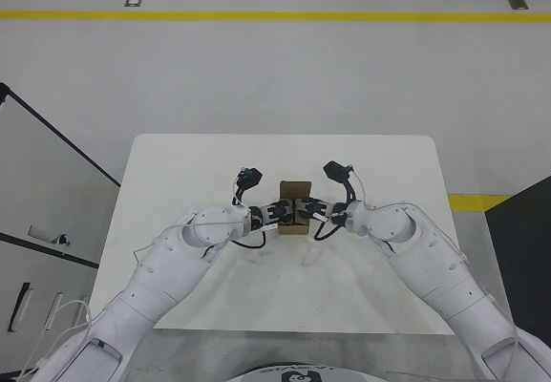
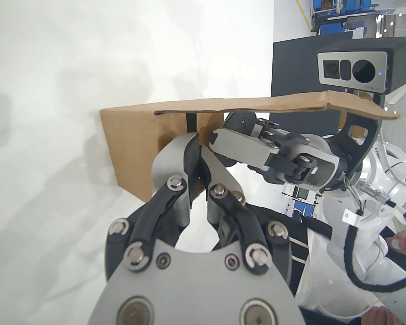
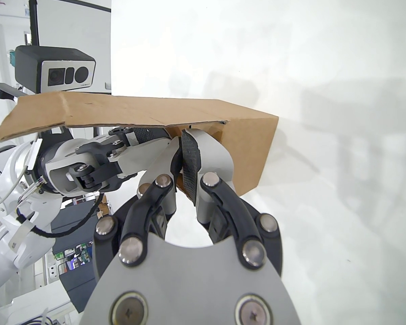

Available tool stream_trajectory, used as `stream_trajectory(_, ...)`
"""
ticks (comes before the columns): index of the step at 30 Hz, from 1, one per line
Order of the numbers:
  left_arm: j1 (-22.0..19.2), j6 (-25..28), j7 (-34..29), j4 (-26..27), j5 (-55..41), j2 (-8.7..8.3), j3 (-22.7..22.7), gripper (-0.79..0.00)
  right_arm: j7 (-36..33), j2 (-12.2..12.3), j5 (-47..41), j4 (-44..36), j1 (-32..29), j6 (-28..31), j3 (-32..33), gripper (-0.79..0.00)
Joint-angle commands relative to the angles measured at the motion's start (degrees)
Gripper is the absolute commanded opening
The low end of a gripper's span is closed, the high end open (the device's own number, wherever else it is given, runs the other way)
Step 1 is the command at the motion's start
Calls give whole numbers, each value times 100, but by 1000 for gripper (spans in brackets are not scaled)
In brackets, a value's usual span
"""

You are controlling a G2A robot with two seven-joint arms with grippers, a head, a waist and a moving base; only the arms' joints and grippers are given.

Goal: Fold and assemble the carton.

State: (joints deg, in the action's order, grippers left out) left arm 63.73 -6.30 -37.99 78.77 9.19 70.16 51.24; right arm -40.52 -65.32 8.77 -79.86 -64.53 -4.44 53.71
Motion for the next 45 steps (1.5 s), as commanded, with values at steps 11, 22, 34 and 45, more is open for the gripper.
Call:
stream_trajectory(11, 418, 329, -341, 821, -68, -136, 415, 0, -626, 210, -923, -416, -603, 810, 957, 0)
stream_trajectory(22, 574, 478, -397, 988, 56, -180, 479, 0, -556, 240, -1497, -311, -755, 1177, 1286, 0)
stream_trajectory(34, 758, 693, -474, 991, -64, -220, 583, 0, -500, 221, -1793, -183, -541, 1276, 1386, 0)
stream_trajectory(45, 984, 1094, -501, 1259, -205, -269, 727, 0, -259, 116, -2032, 232, -157, 1446, 1189, 0)
